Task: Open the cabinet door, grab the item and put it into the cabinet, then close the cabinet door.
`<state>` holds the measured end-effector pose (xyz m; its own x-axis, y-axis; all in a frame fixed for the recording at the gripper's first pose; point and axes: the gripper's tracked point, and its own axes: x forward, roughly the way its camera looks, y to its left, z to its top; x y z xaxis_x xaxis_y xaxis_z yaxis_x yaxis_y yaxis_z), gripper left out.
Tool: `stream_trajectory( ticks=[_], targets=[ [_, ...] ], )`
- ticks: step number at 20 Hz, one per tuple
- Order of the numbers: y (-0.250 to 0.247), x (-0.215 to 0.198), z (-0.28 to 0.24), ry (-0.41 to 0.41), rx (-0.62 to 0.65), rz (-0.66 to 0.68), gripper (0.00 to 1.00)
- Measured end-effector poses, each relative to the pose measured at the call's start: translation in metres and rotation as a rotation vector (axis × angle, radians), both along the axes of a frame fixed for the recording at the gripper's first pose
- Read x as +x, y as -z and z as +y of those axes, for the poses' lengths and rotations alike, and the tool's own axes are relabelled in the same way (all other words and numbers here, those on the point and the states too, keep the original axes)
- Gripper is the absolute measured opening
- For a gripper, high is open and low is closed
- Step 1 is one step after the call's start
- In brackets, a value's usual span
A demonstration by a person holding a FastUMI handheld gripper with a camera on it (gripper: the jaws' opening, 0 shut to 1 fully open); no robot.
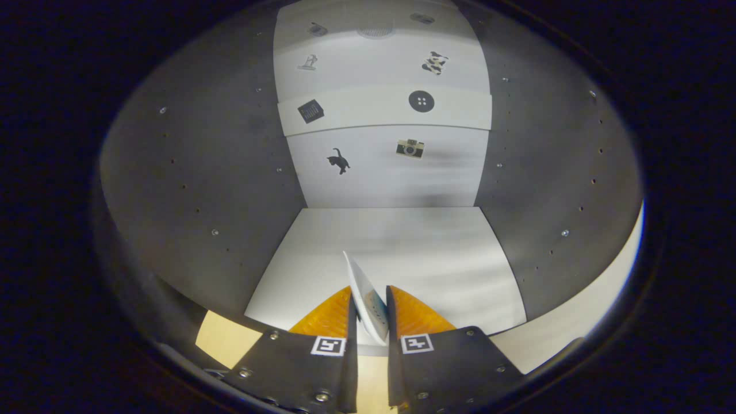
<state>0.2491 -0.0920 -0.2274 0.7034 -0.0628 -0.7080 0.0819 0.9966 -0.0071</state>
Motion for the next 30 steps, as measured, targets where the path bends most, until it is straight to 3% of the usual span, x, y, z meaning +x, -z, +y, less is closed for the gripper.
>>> stream_trajectory(
  ticks=[6,10,16,22,30],
  targets=[
    [0.004,0.007,0.003,0.005,0.054,0.038,0.21],
    [0.002,0.009,0.006,0.002,0.058,0.024,0.37],
    [-0.018,0.006,0.003,0.023,0.072,-0.042,0.40],
    [-0.068,-0.018,0.016,-0.024,0.105,-0.177,0.42],
    [-0.152,-0.082,0.025,-0.042,0.039,-0.378,0.45]
  ],
)
